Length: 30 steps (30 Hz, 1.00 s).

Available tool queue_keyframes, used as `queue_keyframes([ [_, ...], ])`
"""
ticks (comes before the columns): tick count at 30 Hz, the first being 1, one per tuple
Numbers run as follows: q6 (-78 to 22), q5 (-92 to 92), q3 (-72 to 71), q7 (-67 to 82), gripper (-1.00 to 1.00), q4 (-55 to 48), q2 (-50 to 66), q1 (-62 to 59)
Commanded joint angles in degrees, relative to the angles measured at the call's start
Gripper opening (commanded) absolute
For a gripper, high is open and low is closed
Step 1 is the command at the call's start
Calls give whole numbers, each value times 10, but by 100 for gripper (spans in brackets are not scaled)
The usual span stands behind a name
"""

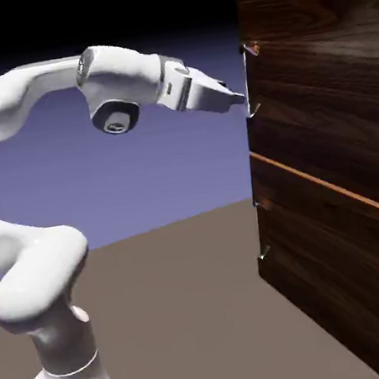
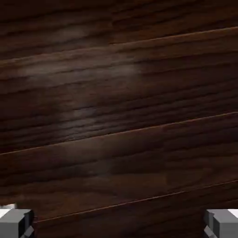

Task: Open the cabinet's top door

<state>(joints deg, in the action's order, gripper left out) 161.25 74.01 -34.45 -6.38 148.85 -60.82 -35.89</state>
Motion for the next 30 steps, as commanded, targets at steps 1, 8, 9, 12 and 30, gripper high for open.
queue_keyframes([
  [1,-4,25,-12,12,0,-4,-9,-12],
  [8,-34,199,-93,97,0,-33,-76,-99],
  [9,-39,224,-104,109,0,-37,-85,-111],
  [12,-52,299,-139,146,0,-49,-114,-148],
  [30,-105,568,-278,270,-100,-158,-180,-349],
])
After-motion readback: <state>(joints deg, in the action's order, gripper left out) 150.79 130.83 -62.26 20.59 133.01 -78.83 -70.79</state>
